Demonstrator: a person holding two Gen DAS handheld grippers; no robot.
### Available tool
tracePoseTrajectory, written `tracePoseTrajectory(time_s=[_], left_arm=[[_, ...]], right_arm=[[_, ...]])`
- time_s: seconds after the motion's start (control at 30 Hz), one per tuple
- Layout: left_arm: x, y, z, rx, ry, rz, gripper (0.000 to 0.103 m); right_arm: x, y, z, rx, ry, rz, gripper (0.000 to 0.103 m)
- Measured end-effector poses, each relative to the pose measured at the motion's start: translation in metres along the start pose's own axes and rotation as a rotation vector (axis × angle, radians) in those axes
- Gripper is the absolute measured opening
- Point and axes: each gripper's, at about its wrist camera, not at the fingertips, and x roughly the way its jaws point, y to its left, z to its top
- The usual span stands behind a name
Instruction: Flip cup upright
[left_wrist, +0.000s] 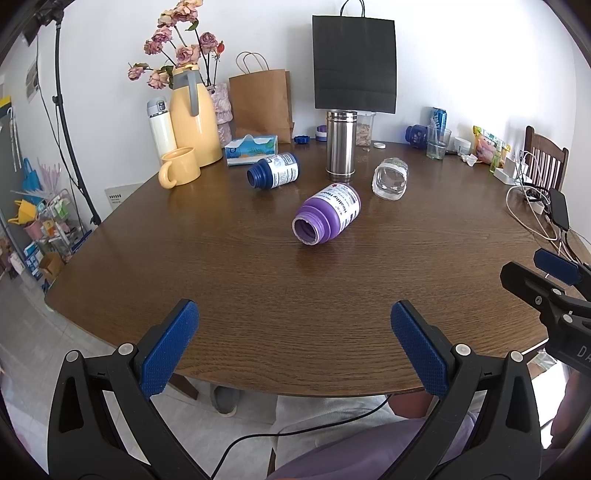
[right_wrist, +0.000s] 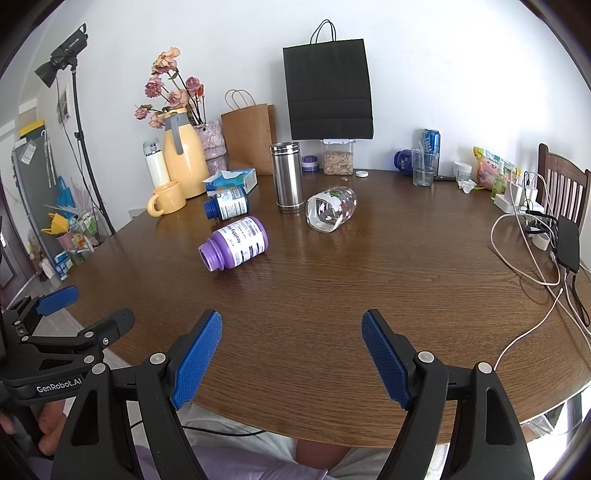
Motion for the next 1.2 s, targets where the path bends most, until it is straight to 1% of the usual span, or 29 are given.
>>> tracePoseTrajectory(time_s=[0.53,0.57,0.6,0.67,0.77,0.83,0.9,0.93,1.0,1.1,1.2], left_arm=[[0.0,-0.002,0.001,0.004,0.012,0.001,0.103],[0.001,-0.002,0.001,0.004,0.013,0.001,0.103],[0.003,-0.002,0.002,0.005,0.02,0.001,0.103],[0.004,-0.003,0.002,0.004,0.03,-0.005,0.103],[0.007,-0.003,0.003,-0.001,0.045,-0.016,0.103],[0.012,-0.003,0.004,-0.004,0.061,-0.027,0.103],[0.022,-0.001,0.006,-0.018,0.096,-0.057,0.103],[0.025,-0.001,0.006,-0.025,0.102,-0.056,0.103],[0.033,0.0,0.007,-0.025,0.11,-0.05,0.103],[0.051,0.003,0.015,-0.046,0.11,-0.076,0.103],[0.075,0.007,0.023,-0.057,0.111,-0.086,0.103]], right_arm=[[-0.003,0.0,0.005,0.001,0.003,0.0,0.082],[0.0,0.003,-0.003,0.002,0.004,0.0,0.082],[0.0,0.002,-0.004,0.0,0.005,0.001,0.082],[0.003,0.0,-0.004,-0.012,0.003,0.0,0.082],[0.007,-0.001,0.006,-0.057,-0.011,-0.007,0.082],[0.012,-0.004,0.014,-0.074,-0.008,-0.001,0.082],[0.018,-0.005,0.019,-0.079,0.006,0.011,0.082],[0.022,-0.006,0.022,-0.082,0.018,0.021,0.082],[0.031,-0.007,0.027,-0.085,0.039,0.03,0.082],[0.051,-0.007,0.036,-0.105,0.075,0.019,0.082],[0.08,-0.004,0.051,-0.141,0.109,0.045,0.082]])
